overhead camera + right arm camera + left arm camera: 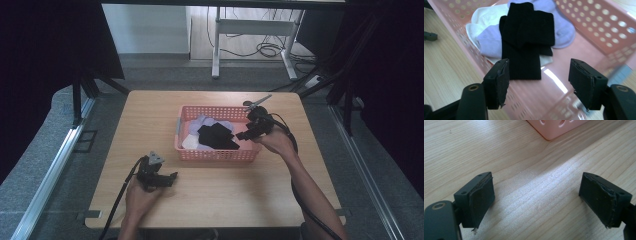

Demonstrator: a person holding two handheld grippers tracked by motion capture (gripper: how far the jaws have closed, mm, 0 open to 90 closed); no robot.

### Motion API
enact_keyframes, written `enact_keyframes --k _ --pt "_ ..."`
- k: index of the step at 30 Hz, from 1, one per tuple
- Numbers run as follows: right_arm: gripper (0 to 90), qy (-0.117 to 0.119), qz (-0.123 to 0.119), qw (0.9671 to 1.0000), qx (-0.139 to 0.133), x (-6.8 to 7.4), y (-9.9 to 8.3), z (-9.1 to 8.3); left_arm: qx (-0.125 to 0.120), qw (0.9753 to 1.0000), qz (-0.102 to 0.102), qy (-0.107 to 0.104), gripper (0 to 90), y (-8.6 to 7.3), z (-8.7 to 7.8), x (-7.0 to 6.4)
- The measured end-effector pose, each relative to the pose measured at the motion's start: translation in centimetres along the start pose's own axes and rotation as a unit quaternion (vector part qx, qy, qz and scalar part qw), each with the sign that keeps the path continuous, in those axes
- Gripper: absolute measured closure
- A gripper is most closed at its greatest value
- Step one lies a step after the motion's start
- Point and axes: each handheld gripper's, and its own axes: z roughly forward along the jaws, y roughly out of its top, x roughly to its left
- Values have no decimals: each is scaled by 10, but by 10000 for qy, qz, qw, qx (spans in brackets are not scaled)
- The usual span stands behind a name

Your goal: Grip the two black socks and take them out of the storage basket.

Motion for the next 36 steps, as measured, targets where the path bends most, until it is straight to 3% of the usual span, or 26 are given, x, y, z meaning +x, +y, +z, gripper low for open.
enact_keyframes --k 9,20,21,22,23,27,31,36 --pt "414 186 -252 9988 374 10 20 36 7 10000 -15 2 126 0 0 0" --pt "498 44 -593 9955 742 19 36 78 5 10000 -18 -2 126 0 0 0" --pt "576 -8 -654 9943 844 19 37 85 2 10000 -18 -3 126 0 0 0" --pt "576 -8 -654 9943 844 19 37 85 2 10000 -18 -3 126 0 0 0" --pt "713 -36 -702 9934 904 19 37 88 1 10000 -19 -5 126 0 0 0" --pt "859 -99 -759 9933 861 20 37 84 4 10000 -17 1 126 0 0 0" --pt "868 -101 -749 9945 724 19 41 71 0 10000 -18 -3 126 0 0 0" --pt "871 -19 -710 9965 440 17 49 40 -1 10000 -11 -1 126 0 0 0"
